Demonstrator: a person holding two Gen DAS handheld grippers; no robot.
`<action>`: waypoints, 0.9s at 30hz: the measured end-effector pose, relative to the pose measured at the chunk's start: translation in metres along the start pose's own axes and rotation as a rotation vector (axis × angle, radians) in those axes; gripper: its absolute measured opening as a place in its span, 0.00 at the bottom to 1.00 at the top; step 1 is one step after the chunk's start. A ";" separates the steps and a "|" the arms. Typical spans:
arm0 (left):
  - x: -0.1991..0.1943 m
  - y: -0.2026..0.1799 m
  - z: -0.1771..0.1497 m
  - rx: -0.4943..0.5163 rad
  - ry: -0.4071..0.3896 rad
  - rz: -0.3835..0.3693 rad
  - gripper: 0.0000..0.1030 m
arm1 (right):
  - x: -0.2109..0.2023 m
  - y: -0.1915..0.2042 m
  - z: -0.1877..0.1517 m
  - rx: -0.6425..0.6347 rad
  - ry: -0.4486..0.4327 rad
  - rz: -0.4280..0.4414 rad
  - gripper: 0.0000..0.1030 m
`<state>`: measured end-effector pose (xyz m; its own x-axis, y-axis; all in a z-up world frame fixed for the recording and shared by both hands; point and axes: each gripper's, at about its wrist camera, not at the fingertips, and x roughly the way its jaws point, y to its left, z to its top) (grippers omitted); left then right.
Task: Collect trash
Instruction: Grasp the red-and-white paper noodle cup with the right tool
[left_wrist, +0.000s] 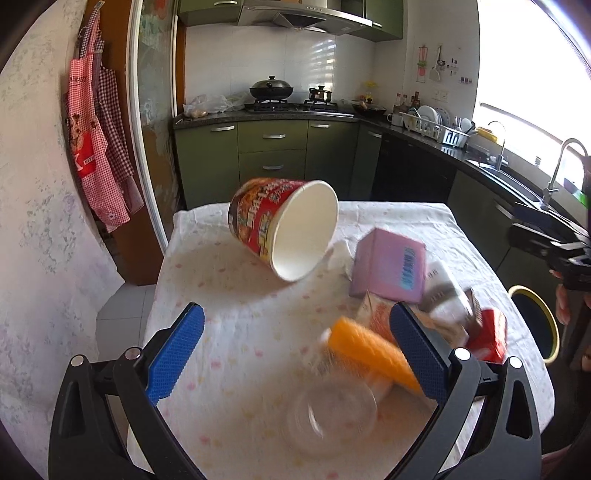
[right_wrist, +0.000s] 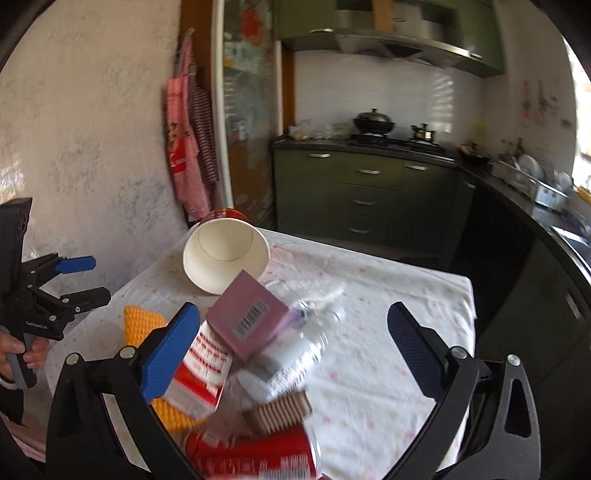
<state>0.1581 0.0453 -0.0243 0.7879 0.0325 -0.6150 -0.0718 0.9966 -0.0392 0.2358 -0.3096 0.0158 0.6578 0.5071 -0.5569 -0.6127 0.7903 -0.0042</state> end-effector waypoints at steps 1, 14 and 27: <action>0.004 0.000 0.003 0.001 -0.004 0.004 0.96 | 0.011 0.000 0.007 -0.010 0.010 0.014 0.94; 0.060 0.004 0.027 0.002 0.024 -0.033 0.96 | 0.153 0.023 0.072 -0.271 0.194 0.200 0.72; 0.063 0.015 0.030 -0.011 0.026 -0.061 0.96 | 0.255 0.039 0.082 -0.361 0.331 0.192 0.22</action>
<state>0.2250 0.0642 -0.0405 0.7748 -0.0302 -0.6315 -0.0311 0.9958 -0.0857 0.4155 -0.1208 -0.0588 0.3808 0.4496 -0.8080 -0.8591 0.4951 -0.1295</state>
